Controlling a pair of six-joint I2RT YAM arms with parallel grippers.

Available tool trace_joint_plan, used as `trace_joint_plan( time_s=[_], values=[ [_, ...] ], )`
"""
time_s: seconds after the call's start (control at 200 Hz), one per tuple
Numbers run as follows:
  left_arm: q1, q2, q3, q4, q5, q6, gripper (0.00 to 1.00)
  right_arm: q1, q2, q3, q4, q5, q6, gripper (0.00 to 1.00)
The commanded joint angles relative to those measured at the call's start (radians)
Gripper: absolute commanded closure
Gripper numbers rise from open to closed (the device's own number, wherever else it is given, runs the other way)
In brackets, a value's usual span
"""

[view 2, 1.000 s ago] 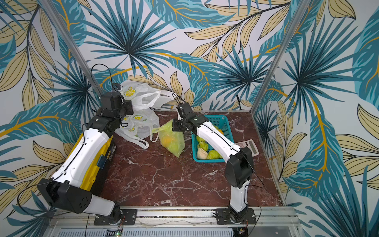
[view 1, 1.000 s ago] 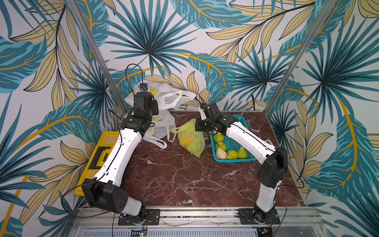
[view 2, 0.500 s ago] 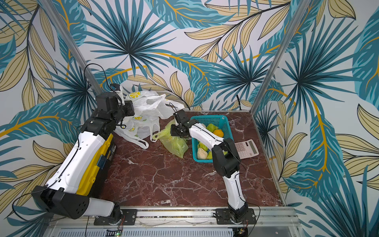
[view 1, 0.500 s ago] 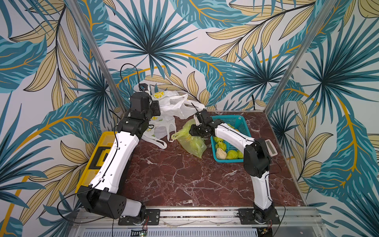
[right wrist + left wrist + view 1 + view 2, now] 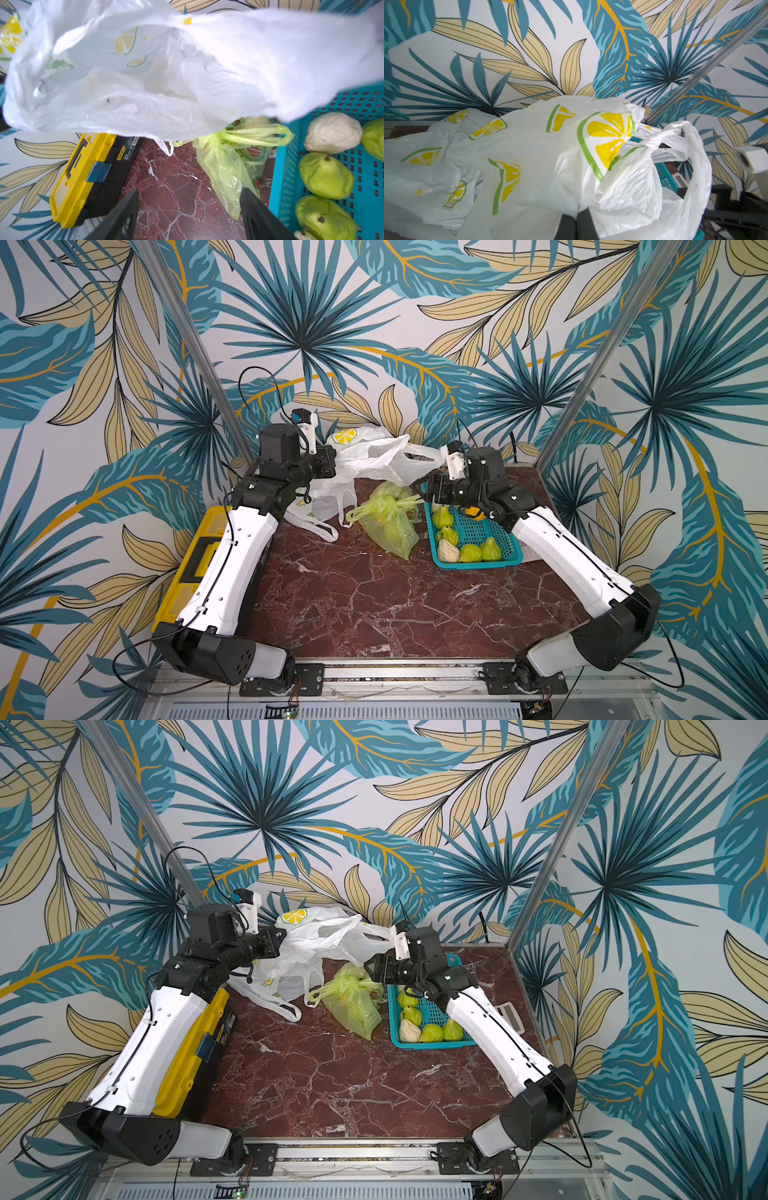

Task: Place the pears into plastic bags & tie knots
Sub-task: Place the plastic bag at the center of the board.

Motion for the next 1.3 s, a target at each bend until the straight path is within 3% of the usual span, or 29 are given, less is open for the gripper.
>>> trace_joint_plan(
  time_s=[0.0,0.13,0.31,0.345,0.471,0.601,0.716,0.836,1.021,1.186,1.292],
  values=[
    [0.005,-0.019,0.027,-0.048,0.133,-0.045,1.00,-0.019,0.008,-0.042,0.013,0.025,-0.007,0.19],
    [0.007,-0.033,0.020,-0.066,0.184,-0.068,1.00,-0.056,0.038,-0.044,0.042,0.099,0.007,0.18],
    [0.024,-0.015,0.000,-0.081,0.293,-0.089,1.00,-0.091,0.067,-0.107,0.344,0.029,0.094,0.21],
    [0.029,-0.008,-0.005,-0.082,0.320,-0.093,1.00,-0.091,0.085,-0.100,0.380,-0.010,0.095,0.27],
    [0.058,0.025,0.009,-0.084,0.401,-0.096,1.00,-0.087,0.125,-0.096,0.442,-0.152,0.171,0.62],
    [0.081,0.041,0.019,-0.086,0.427,-0.091,0.93,-0.068,0.077,-0.191,0.517,-0.164,0.268,0.86],
    [0.095,0.044,0.027,-0.089,0.372,-0.074,0.68,-0.043,-0.001,-0.244,0.520,-0.163,0.409,0.96],
    [0.105,0.019,0.053,-0.095,0.271,-0.048,0.39,-0.009,-0.044,-0.267,0.468,-0.151,0.716,1.00],
    [0.103,-0.078,0.060,-0.104,0.128,0.015,0.28,0.089,-0.044,-0.266,0.491,-0.015,0.972,1.00],
    [0.101,-0.177,0.019,-0.138,-0.016,0.124,0.19,0.097,0.045,-0.214,0.538,0.039,1.053,1.00],
    [0.102,-0.210,0.007,-0.160,-0.137,0.201,0.15,0.086,0.133,-0.122,0.530,0.017,1.025,1.00]
  ],
)
